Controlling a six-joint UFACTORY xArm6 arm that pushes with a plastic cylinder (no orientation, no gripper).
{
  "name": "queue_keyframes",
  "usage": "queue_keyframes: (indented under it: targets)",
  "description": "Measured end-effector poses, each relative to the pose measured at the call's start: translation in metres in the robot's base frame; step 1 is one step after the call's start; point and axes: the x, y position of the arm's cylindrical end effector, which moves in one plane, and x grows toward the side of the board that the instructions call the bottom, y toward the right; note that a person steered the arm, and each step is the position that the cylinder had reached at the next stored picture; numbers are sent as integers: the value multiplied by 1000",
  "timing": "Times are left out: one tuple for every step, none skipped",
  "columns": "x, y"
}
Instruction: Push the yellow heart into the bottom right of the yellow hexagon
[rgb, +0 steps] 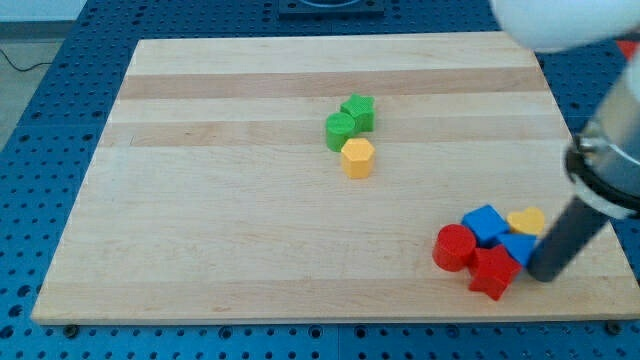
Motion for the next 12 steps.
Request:
queue_keyframes:
  targets:
    - [-11,-15]
    - [-2,10]
    - [2,51]
    - [-10,58]
    - [-29,30]
    - [-50,0]
    - [-68,-45]
    - [-74,-65]
    - [-74,-53]
    - [-84,-30]
    - [-98,-38]
    - [-98,-72]
